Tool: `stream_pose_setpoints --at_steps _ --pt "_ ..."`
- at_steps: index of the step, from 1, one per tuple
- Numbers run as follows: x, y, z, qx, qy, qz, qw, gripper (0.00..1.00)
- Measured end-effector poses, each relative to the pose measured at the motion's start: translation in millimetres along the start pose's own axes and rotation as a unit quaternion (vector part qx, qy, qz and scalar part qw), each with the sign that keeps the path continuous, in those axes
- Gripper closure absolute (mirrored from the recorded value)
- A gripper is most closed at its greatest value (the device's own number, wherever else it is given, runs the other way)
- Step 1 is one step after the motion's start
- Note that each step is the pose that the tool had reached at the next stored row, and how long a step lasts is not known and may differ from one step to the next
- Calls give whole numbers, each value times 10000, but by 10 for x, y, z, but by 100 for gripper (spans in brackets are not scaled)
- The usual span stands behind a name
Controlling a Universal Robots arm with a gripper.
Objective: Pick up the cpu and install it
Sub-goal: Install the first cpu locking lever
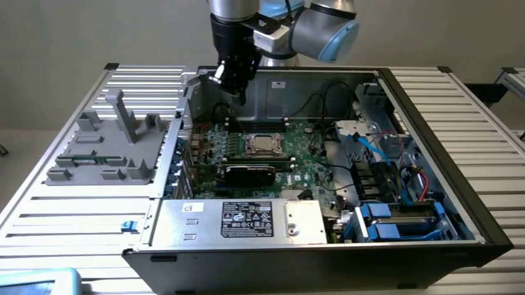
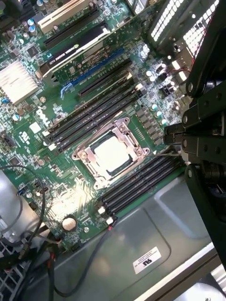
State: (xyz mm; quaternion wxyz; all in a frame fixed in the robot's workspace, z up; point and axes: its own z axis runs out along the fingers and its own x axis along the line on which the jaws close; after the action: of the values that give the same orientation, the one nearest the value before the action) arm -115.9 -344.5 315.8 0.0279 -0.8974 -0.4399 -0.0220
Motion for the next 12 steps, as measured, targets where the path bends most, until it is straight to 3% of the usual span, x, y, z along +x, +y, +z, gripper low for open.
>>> stream_pose_setpoints --at_steps 6,12 --pt "0 0 8 -29 14 442 9990 89" --pt "-1 1 21 -62 30 956 9954 89"
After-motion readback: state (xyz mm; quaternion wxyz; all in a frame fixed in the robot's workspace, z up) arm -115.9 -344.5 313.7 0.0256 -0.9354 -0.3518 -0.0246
